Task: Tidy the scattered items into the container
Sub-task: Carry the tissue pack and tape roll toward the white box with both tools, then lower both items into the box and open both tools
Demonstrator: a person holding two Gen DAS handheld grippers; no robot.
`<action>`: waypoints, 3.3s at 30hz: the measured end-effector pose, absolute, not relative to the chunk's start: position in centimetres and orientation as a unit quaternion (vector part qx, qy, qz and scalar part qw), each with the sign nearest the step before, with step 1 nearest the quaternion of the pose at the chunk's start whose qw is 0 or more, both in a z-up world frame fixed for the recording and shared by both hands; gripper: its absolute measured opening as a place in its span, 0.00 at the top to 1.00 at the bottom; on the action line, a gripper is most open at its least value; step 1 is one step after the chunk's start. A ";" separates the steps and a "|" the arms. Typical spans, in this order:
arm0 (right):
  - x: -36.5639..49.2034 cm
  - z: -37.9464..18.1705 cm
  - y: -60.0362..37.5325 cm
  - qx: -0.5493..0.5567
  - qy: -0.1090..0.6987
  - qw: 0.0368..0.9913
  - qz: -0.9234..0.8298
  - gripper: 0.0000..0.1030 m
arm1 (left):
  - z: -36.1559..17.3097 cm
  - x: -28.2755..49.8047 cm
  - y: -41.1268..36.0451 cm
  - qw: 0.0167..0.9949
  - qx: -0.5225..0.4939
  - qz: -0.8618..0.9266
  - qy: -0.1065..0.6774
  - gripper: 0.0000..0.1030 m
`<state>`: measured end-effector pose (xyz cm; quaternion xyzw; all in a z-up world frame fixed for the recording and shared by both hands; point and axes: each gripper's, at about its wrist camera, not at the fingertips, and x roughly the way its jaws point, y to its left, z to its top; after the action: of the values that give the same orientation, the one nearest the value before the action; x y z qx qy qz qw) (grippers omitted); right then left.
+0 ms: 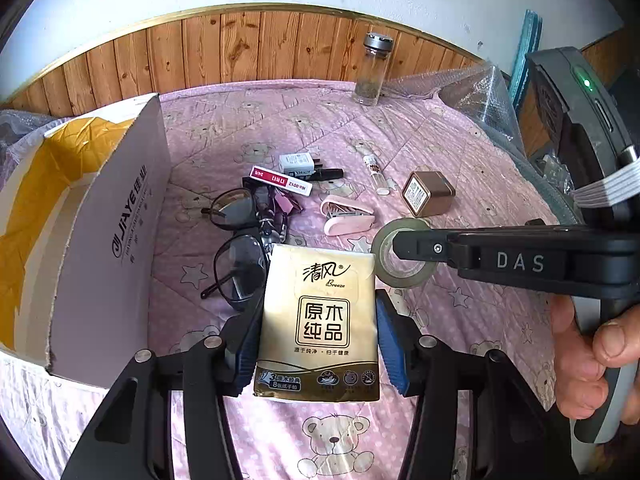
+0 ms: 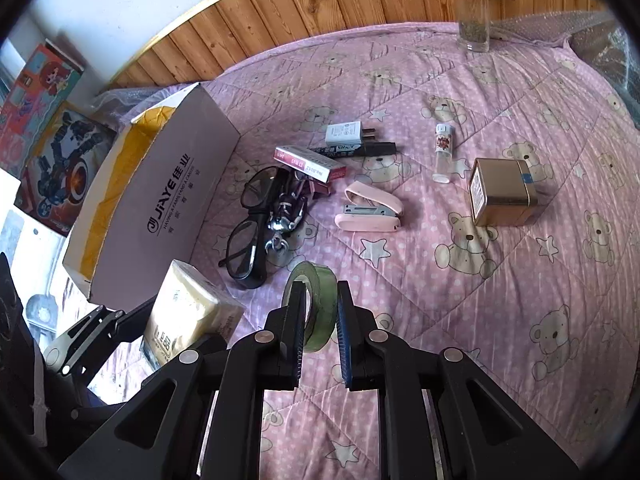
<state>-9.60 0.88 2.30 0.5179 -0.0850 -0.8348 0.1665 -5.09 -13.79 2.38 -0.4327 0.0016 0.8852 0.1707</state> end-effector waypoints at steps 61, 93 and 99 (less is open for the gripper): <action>-10.5 12.9 -20.8 0.449 0.035 0.282 -0.847 0.85 | 13.6 -6.2 -34.4 0.031 -0.353 0.931 -0.092 0.49; -16.5 9.0 -26.7 0.479 0.097 0.285 -0.825 0.84 | 9.1 -13.5 -39.4 -0.014 -0.450 0.888 -0.093 0.49; -18.9 7.8 -27.7 0.490 0.115 0.278 -0.818 0.84 | 7.3 -16.0 -39.5 -0.009 -0.489 0.867 -0.094 0.48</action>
<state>-18.87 -27.73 7.76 0.4895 0.1151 -0.8184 0.2781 -15.96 -39.52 7.25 -0.4889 -0.0939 0.8672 -0.0086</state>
